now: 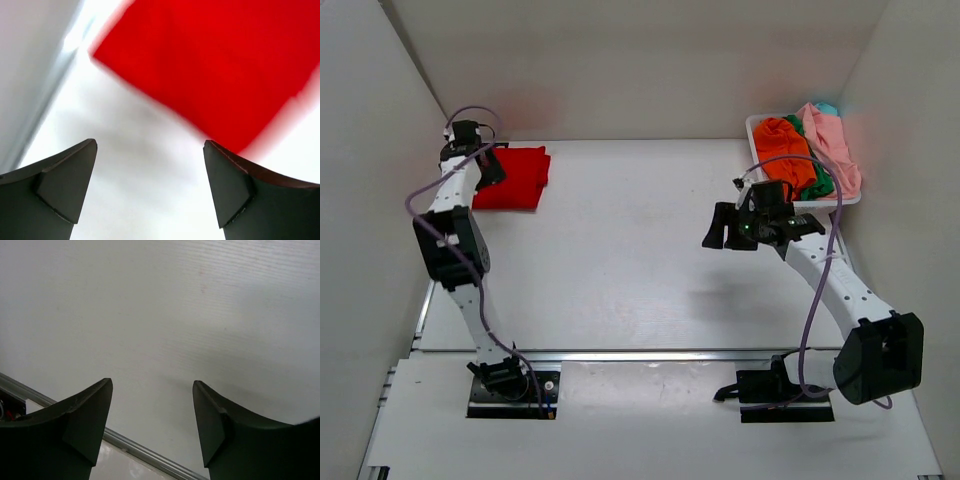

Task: Fold and stack the t-shirts
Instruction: Put the neatly folded tshirt into the corner of the board with the left arm

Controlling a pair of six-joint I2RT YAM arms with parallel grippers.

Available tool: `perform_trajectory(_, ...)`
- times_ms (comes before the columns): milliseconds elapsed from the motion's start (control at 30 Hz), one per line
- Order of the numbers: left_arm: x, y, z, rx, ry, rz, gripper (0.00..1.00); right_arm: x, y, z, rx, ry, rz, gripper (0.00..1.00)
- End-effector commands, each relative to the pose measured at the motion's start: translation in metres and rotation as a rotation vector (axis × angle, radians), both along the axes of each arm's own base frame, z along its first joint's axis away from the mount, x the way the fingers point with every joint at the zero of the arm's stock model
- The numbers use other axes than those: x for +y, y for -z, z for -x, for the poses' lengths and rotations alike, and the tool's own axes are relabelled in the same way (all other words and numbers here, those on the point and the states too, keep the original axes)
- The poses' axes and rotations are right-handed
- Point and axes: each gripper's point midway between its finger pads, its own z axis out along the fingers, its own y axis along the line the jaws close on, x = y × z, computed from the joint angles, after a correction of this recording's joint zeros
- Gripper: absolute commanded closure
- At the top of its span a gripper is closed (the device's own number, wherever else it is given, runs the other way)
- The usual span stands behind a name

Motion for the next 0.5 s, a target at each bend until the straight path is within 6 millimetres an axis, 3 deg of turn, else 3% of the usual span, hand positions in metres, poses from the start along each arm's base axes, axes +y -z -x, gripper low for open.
perform_trajectory(0,-0.075,-0.076,0.039,-0.161,0.254,0.024,0.01,-0.022,0.009,0.008,0.013,0.070,0.069,0.36)
perform_trajectory(67,-0.128,-0.068,0.081,-0.159,0.379,0.123,0.01,-0.031,0.021,0.017,0.066,0.091,0.088,0.34)
perform_trajectory(100,-0.145,-0.049,0.100,-0.111,0.412,0.154,0.01,-0.032,0.021,0.022,0.062,0.090,0.092,0.30)
perform_trajectory(133,-0.152,-0.058,0.110,-0.131,0.428,0.176,0.01,-0.030,0.023,0.026,0.066,0.084,0.103,0.31)
perform_trajectory(167,-0.181,-0.050,0.129,-0.105,0.512,0.232,0.01,-0.028,0.019,0.031,0.049,0.081,0.102,0.30)
perform_trajectory(200,-0.187,-0.047,0.138,-0.093,0.525,0.245,0.01,-0.027,0.018,0.033,0.045,0.088,0.103,0.29)
perform_trajectory(300,-0.223,-0.019,0.190,0.034,0.631,0.252,0.02,-0.027,0.023,0.045,0.046,0.091,0.108,0.26)
perform_trajectory(333,-0.222,-0.024,0.195,0.014,0.621,0.221,0.02,-0.026,0.024,0.048,0.046,0.081,0.113,0.25)
perform_trajectory(400,-0.239,-0.007,0.221,0.034,0.691,0.242,0.01,-0.025,0.028,0.055,0.053,0.075,0.121,0.23)
perform_trajectory(467,-0.241,-0.012,0.232,-0.020,0.679,0.284,0.01,-0.024,0.033,0.064,0.060,0.061,0.150,0.20)
